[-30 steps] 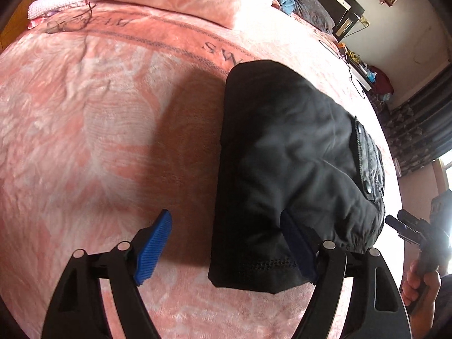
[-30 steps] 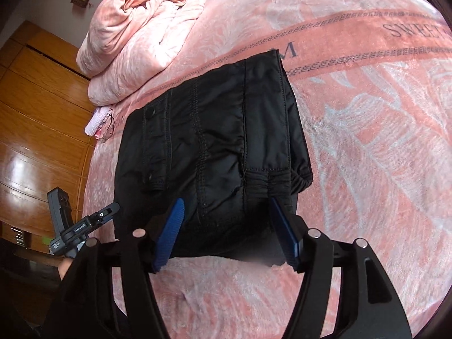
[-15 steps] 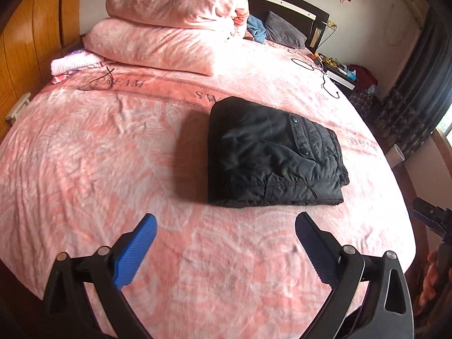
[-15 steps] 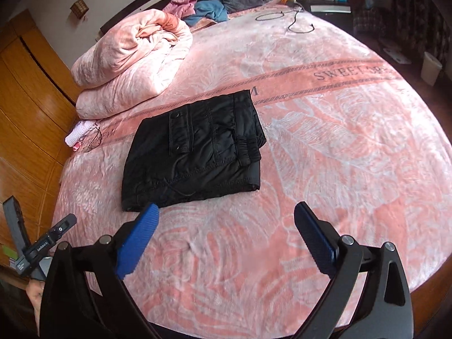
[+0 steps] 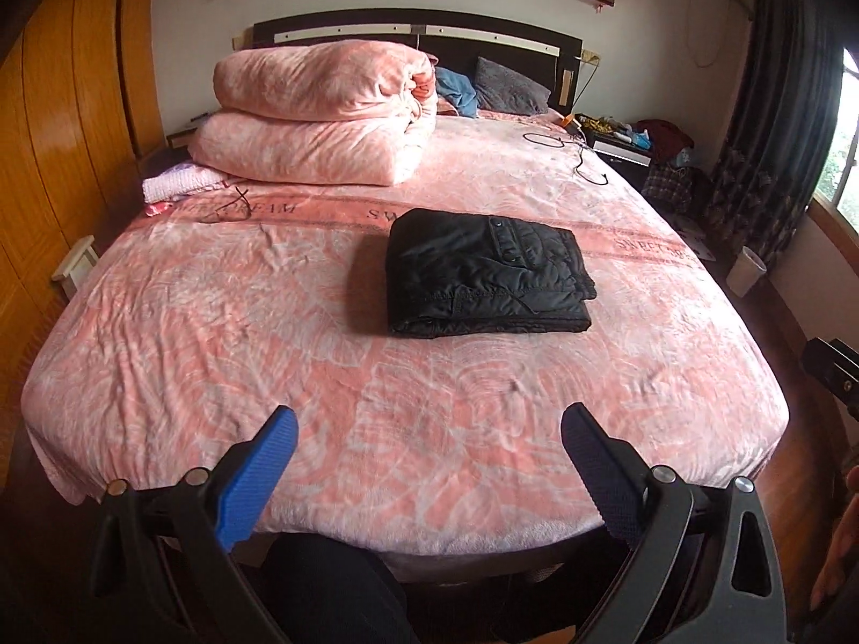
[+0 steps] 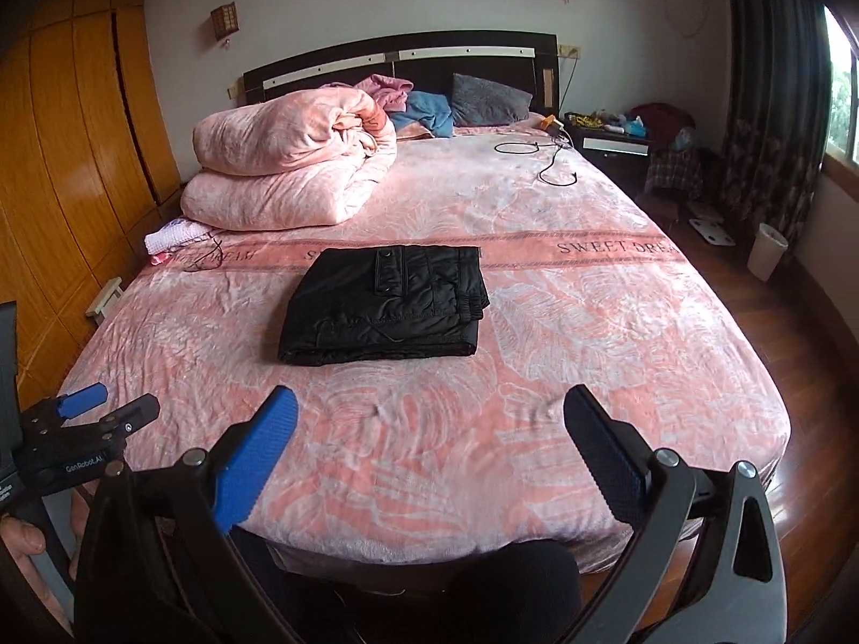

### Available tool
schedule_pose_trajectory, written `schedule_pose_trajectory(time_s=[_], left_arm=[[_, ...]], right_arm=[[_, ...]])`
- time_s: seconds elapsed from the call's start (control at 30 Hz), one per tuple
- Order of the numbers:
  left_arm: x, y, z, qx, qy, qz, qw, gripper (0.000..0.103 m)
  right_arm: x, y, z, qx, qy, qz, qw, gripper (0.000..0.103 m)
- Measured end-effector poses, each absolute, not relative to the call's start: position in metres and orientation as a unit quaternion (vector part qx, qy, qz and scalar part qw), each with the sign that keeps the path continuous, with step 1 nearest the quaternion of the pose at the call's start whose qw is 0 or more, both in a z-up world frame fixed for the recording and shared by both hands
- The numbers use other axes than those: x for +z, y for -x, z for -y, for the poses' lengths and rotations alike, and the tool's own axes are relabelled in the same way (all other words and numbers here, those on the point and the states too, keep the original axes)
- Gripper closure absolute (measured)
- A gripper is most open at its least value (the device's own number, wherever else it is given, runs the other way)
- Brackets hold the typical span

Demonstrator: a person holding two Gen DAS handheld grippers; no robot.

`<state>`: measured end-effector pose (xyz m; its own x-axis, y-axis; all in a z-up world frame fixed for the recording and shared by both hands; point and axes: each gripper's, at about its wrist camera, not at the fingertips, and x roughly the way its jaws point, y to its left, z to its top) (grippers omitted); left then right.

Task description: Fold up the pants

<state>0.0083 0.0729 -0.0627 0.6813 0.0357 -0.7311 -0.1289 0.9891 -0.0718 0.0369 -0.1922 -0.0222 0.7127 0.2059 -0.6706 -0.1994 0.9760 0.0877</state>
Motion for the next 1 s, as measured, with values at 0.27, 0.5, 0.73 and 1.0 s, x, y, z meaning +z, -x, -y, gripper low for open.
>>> schedule_pose_trajectory(time_s=[0.27, 0.5, 0.73, 1.0], left_arm=[[-0.030, 0.053, -0.053, 0.077, 0.033, -0.362, 0.928, 0.004], [-0.012, 0.079, -0.053, 0.052, 0.060, -0.343, 0.936, 0.004], [-0.008, 0.083, -0.057, 0.047, 0.070, -0.341, 0.936, 0.004], [-0.013, 0.078, -0.056, 0.031, 0.081, -0.352, 0.932, 0.004]], right_arm=[[0.003, 0.019, 0.188, 0.127, 0.006, -0.336, 0.933, 0.004], [0.006, 0.038, 0.185, 0.135, 0.009, -0.336, 0.932, 0.004], [0.006, 0.044, 0.178, 0.137, 0.012, -0.335, 0.932, 0.004], [0.011, 0.042, 0.176, 0.134, 0.017, -0.328, 0.935, 0.004]])
